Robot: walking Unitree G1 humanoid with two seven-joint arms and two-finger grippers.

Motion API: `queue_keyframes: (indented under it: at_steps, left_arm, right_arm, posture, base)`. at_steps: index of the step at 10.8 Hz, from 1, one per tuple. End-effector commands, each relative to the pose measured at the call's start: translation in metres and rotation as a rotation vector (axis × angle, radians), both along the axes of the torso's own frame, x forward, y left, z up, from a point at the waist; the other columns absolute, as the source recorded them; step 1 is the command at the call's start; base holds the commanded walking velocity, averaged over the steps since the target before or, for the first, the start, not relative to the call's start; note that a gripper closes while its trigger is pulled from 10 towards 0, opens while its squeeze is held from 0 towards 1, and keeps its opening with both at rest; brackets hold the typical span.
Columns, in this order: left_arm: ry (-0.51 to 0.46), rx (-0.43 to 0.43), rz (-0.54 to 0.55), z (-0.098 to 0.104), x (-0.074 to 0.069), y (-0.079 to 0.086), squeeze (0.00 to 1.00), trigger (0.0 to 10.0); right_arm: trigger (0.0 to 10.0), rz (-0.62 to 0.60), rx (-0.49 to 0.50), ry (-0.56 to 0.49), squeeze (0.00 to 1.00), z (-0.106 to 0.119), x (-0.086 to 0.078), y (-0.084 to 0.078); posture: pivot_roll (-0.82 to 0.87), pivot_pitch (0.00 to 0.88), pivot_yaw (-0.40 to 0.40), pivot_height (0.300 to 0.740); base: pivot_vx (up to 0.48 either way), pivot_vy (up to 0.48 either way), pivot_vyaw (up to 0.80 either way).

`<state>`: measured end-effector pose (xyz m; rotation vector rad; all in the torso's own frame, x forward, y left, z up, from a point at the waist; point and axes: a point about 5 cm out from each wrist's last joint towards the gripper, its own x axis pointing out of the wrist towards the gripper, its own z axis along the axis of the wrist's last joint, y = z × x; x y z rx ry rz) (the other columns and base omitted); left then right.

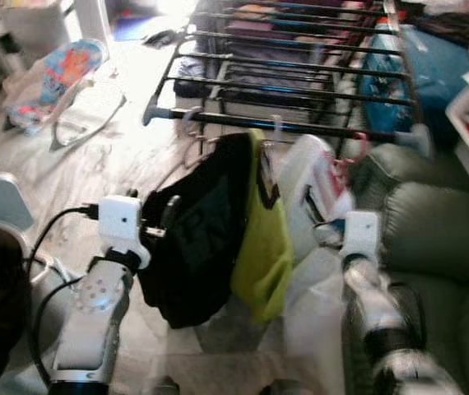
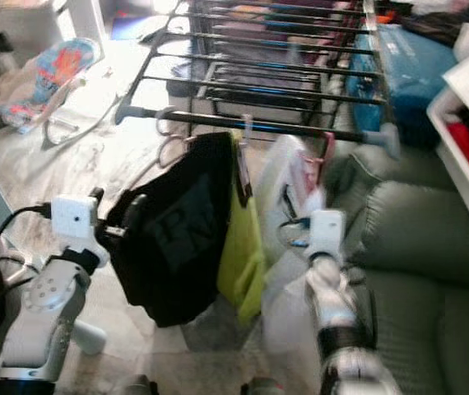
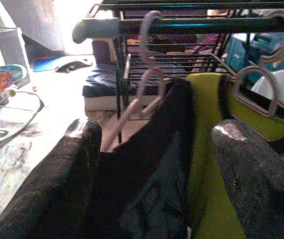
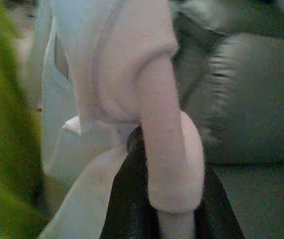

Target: Hang hanger

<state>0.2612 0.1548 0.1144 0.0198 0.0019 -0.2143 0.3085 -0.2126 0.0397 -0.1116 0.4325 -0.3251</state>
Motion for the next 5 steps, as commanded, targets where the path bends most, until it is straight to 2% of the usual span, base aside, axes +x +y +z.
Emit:
queue_keyframes:
  at_steps: [1,3,5]
  left_arm:
    - [0.009,0.012,0.006,0.0,0.001,0.001,0.0,10.0]
    - [0.014,0.017,0.004,-0.001,0.001,0.003,0.0,10.0]
    - [0.02,0.021,-0.001,-0.002,0.001,0.002,0.0,10.0]
  right_arm:
    - [10.0,-0.051,0.004,-0.069,0.0,0.017,0.013,-0.007]
    - [10.0,-0.101,0.043,-0.008,0.0,0.012,0.015,-0.017]
    - [10.0,-0.099,0.138,0.148,0.0,-0.01,0.007,-0.015]
  posture:
    - [-0.01,0.05,-0.009,0.74]
    - [0.0,0.053,-0.007,0.74]
    - [0.0,0.053,-0.006,0.74]
  base:
    - [0.0,0.0,0.0]
    - [0.0,0.0,0.0]
    - [0.0,0.0,0.0]
